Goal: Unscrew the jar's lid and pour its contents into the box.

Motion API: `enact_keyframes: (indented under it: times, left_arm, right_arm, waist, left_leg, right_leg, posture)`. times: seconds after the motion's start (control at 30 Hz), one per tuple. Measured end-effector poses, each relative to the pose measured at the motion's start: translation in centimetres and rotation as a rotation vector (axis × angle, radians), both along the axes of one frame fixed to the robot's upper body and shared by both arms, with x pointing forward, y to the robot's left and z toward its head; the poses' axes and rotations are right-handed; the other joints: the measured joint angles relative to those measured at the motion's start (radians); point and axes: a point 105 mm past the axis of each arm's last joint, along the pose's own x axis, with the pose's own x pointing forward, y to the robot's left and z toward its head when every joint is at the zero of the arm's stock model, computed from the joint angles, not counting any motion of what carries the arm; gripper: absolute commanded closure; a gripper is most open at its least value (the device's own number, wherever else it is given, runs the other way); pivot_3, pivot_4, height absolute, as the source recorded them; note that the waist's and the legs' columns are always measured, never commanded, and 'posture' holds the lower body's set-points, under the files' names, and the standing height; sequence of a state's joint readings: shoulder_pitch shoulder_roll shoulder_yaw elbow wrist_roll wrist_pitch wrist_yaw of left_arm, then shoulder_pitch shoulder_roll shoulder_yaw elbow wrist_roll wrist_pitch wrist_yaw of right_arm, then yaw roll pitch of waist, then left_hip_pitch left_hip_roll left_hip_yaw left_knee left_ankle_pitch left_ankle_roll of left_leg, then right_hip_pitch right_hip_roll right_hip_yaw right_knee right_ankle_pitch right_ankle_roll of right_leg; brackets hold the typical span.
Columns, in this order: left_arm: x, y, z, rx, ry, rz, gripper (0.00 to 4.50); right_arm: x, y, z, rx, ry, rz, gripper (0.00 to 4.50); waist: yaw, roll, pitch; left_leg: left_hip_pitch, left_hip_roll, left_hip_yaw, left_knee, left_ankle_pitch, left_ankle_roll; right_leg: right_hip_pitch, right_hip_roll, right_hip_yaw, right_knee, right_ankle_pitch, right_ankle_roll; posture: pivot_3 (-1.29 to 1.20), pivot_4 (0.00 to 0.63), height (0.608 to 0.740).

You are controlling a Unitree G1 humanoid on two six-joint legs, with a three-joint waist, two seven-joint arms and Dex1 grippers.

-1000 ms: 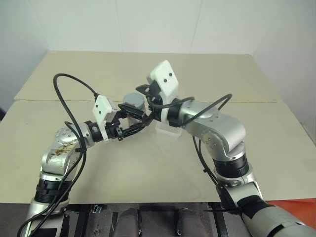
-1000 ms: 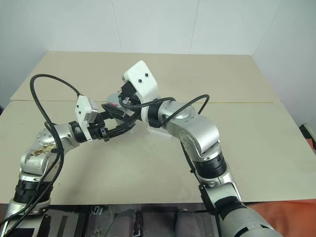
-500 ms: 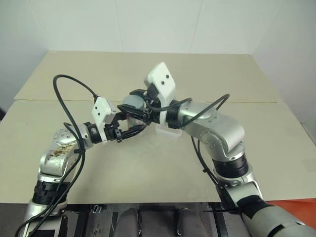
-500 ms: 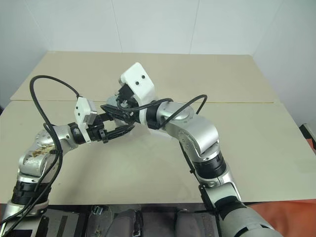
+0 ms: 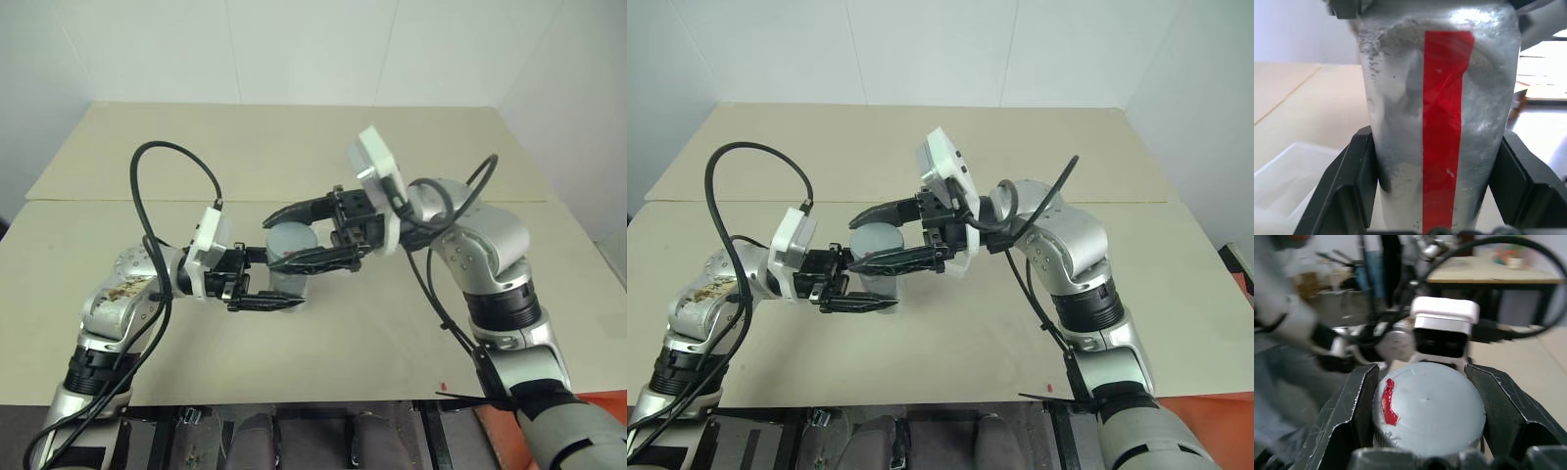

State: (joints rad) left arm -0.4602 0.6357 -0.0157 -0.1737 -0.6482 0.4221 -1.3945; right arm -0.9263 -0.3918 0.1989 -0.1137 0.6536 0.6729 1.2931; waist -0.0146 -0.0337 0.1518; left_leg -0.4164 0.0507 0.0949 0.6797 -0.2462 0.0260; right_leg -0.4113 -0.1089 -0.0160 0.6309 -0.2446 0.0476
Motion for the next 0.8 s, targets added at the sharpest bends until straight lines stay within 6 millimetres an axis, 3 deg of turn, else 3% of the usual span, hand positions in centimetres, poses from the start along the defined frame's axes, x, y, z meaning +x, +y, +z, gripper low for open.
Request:
enact_keyframes:
  times: [0.2,0.37,0.57,0.8]
  left_arm:
    - [-0.6,-0.3,0.1,0.006,0.004,-0.076,1.72]
    - [-0.3,-0.1,0.2,0.005,0.003,-0.069,1.72]
    - [0.1,0.2,0.6,0.001,-0.006,-0.046,1.72]
    - [1.5,2.0,1.4,-0.039,-0.043,0.117,1.72]
  right_arm:
    - [-0.4,-0.1,0.1,-0.014,-0.022,0.14,1.74]
    - [-0.5,0.1,-0.1,-0.007,-0.025,0.167,0.04]
    - [-0.1,0.4,-0.2,0.002,-0.027,0.121,0.04]
    - [1.8,-0.8,-0.4,0.059,0.013,-0.142,0.04]
  waist:
    - [0.002,0.0,0.0]
    - [0.003,0.0,0.0]
    - [0.003,0.0,0.0]
    - [0.003,0.0,0.0]
  left_leg:
    - [0.0,0.0,0.0,0.0,0.0,0.0]
    - [0.0,0.0,0.0,0.0,0.0,0.0]
    - [0.0,0.0,0.0,0.0,0.0,0.0]
    - [0.0,0.0,-0.001,0.0,0.0,0.0]
  right_leg:
    - [0.0,0.0,0.0,0.001,0.0,0.0]
    - [0.0,0.0,0.0,0.001,0.0,0.0]
    - [0.0,0.0,0.0,0.002,0.0,0.0]
    - [0.001,0.0,0.0,0.002,0.0,0.0]
  posture:
    - [0.0,0.15,0.74]
    - [0.0,0.15,0.74]
    - [0.0,0.15,0.74]
    - [0.0,0.15,0.74]
